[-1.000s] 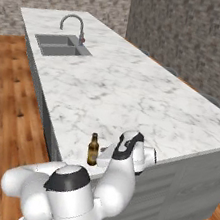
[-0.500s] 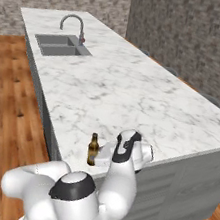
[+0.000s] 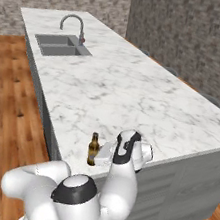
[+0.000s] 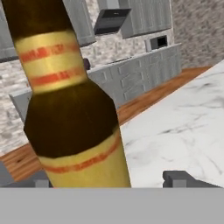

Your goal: Pick the milk, beer from the counter and place them in the open cabinet.

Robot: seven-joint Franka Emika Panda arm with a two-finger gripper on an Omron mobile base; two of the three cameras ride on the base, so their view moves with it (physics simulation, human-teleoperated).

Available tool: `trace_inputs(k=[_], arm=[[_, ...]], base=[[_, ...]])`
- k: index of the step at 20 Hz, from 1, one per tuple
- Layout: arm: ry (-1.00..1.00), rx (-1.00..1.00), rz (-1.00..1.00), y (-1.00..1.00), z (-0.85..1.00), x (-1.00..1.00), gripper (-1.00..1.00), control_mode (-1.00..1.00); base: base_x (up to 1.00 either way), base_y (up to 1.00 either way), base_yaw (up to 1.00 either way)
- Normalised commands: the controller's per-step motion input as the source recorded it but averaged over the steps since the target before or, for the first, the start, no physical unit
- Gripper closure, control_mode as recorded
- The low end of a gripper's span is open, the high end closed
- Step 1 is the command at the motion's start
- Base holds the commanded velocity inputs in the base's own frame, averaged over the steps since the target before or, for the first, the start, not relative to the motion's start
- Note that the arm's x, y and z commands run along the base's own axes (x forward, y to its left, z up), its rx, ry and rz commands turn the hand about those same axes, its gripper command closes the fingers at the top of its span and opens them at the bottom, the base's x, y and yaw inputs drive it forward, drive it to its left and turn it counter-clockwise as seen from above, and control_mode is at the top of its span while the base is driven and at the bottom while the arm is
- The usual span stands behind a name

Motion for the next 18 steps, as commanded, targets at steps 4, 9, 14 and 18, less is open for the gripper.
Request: trace_inputs(k=[4, 9, 14, 18], arm=[[0.0, 0.0, 0.0, 0.0, 0.0, 0.0, 1.0, -1.0], [0.0, 0.0, 0.0, 0.0, 0.0, 0.0, 1.0, -1.0], [0.0, -0.01, -0.02, 0.0, 0.25, -0.29, 1.0, -1.0], [0.0, -0.04, -0.11, 0.0, 0.7, -0.41, 1.0, -1.0]], base=[[0.0, 0.0, 0.0], [0.0, 0.0, 0.0], [0.0, 0.0, 0.0], [0.0, 0.0, 0.0]])
